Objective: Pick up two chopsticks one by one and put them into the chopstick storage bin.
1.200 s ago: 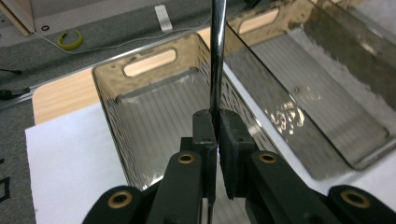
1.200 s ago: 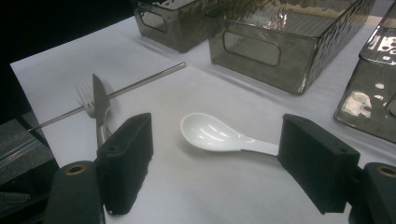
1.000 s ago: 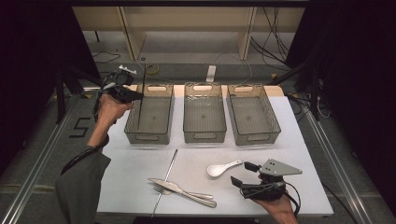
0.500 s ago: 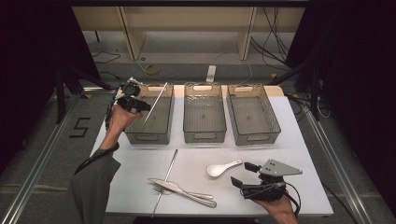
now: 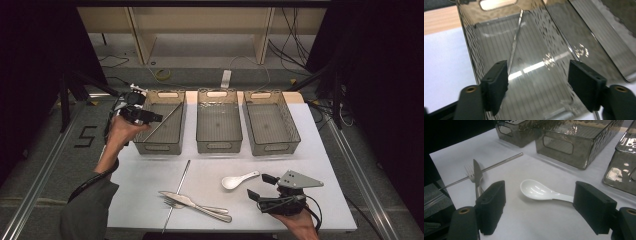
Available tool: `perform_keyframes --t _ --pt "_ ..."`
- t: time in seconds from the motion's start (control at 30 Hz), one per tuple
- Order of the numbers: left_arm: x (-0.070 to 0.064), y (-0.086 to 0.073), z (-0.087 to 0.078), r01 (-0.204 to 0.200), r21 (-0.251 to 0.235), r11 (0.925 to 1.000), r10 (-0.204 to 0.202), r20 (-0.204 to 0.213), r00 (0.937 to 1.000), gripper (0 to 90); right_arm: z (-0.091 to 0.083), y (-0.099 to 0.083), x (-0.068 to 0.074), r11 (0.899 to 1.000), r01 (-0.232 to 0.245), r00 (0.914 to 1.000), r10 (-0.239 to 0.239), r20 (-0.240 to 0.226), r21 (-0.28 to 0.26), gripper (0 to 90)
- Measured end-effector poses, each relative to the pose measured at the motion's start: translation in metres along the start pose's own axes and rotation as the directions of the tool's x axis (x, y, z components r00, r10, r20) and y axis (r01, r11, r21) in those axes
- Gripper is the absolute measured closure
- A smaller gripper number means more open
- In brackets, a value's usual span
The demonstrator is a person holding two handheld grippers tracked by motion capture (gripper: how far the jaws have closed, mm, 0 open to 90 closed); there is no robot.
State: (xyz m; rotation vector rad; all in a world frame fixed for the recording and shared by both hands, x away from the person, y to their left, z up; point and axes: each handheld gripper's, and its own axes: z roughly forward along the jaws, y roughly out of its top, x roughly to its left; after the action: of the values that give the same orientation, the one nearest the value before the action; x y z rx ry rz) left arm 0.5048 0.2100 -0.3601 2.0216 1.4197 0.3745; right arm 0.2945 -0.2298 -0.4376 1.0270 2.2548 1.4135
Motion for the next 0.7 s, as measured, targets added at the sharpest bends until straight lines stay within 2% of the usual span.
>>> perform_keyframes --t 0.17,0.33,0.47,0.53,0.6,0.63,0.7 --pt "-0.015 -0.013 -0.015 -0.017 0.008 0.9998 0.017 0.026 0.9995 29.0 0.0 0.0 0.0 1.0 0.0 1.0 0.0 -0.004 0.005 26.7" --pt "-0.039 -0.038 -0.019 -0.057 0.079 0.9953 0.052 0.064 0.9966 28.2 0.0 0.0 0.0 1.0 0.001 1.0 -0.001 -0.004 0.003 26.7" --pt "-0.056 -0.059 -0.015 -0.091 0.132 0.9871 0.08 0.088 0.9929 28.3 0.0 0.0 0.001 1.0 0.004 1.0 -0.004 -0.006 0.005 26.7" --pt "-0.064 -0.068 -0.01 -0.108 0.165 0.9804 0.094 0.089 0.9916 28.4 0.0 0.001 0.001 1.0 0.008 0.9999 -0.008 -0.006 0.006 26.7" --pt "-0.07 -0.078 -0.006 -0.093 0.168 0.9814 0.074 0.12 0.99 28.5 0.0 0.001 0.001 1.0 0.009 0.9999 -0.009 -0.006 0.006 26.7" --pt "-0.073 -0.082 -0.003 -0.105 0.182 0.9776 0.083 0.125 0.9886 28.6 0.0 0.001 0.001 1.0 0.01 0.9999 -0.01 -0.005 0.006 26.7" --pt "-0.08 -0.091 0.004 -0.132 0.221 0.9663 0.11 0.108 0.988 28.0 0.0 0.001 0.001 1.0 0.007 1.0 -0.007 -0.005 0.006 26.7"
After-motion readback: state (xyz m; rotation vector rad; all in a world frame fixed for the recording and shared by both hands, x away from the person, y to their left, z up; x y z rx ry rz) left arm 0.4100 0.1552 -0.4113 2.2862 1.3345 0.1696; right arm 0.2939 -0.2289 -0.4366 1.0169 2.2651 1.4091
